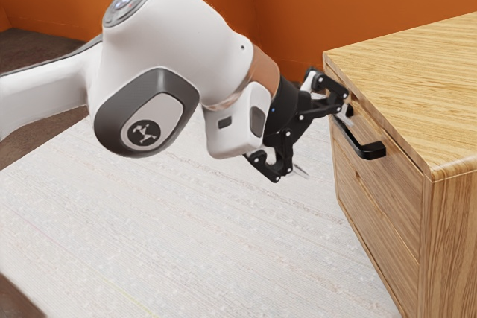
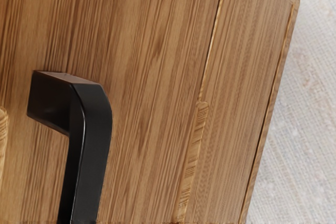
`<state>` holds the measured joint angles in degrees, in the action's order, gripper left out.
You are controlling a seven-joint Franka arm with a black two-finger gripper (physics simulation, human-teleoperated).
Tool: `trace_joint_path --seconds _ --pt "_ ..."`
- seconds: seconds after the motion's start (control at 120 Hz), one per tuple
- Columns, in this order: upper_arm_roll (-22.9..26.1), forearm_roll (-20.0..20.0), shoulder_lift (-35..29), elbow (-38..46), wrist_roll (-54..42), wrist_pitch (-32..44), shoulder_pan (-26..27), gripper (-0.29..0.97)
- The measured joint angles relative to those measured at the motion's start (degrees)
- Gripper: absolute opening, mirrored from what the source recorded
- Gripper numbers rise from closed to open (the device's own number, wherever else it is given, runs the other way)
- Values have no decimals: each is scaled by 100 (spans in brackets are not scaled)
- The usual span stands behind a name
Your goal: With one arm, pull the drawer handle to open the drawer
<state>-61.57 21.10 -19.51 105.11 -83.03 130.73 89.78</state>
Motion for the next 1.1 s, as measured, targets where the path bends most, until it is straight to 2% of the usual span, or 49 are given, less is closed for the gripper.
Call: trace_joint_path --seconds 0.15,0.425,1.1 --pt "-160 -17 71 122 -8 319 9 68" --pt "-171 -480 385 132 -1 543 -221 67" --pt "-110 -502 360 120 8 535 -276 68"
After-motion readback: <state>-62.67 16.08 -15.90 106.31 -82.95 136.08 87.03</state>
